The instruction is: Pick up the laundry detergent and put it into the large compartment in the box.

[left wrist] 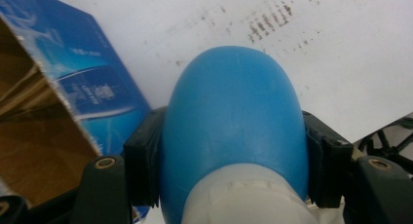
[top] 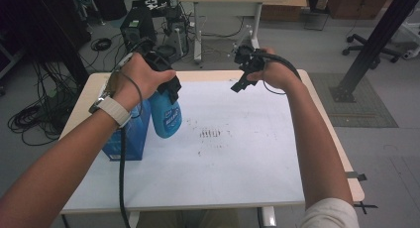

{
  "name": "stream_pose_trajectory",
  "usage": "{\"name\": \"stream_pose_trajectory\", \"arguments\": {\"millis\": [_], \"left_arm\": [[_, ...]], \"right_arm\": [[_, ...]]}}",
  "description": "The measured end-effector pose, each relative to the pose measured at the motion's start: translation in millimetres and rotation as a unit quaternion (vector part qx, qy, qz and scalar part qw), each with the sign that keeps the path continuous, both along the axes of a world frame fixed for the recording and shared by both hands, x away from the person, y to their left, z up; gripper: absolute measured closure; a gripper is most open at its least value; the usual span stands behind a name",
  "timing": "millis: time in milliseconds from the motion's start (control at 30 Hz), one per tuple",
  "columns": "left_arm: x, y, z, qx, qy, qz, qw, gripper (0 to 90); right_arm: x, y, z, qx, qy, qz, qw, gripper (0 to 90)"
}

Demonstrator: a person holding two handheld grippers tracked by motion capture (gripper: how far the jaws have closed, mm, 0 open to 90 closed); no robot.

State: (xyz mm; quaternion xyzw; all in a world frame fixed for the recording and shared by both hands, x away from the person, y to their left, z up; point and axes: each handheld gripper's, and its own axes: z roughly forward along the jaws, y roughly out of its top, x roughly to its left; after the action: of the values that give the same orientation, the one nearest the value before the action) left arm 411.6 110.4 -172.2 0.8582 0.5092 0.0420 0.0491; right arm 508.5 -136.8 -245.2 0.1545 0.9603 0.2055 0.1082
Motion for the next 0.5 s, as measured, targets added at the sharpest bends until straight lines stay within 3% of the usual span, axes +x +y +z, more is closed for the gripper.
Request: {"name": "stream_pose_trajectory", "arguments": {"millis": [200, 367, 500], "left_arm": [[2.6, 6.9, 14.6, -0.012, -0.001, 0.009, 0.9999, 37.2], [2.0, 6.8, 22.9, 0.000, -0.006, 0.010, 0.9999, 37.2], [3.1, 10.1, 29.3, -0.008, -0.006, 0.019, 0.9998, 37.2]], "right_arm": [[0.1, -1.0, 0.3, 0.001, 0.001, -0.003, 1.0000, 9.1], [0.5, 0.2, -1.0, 0.000, 0.002, -0.002, 1.0000, 9.1], [0.1, 1.5, -1.0, -0.001, 0.002, 0.002, 1.0000, 9.1]]}}
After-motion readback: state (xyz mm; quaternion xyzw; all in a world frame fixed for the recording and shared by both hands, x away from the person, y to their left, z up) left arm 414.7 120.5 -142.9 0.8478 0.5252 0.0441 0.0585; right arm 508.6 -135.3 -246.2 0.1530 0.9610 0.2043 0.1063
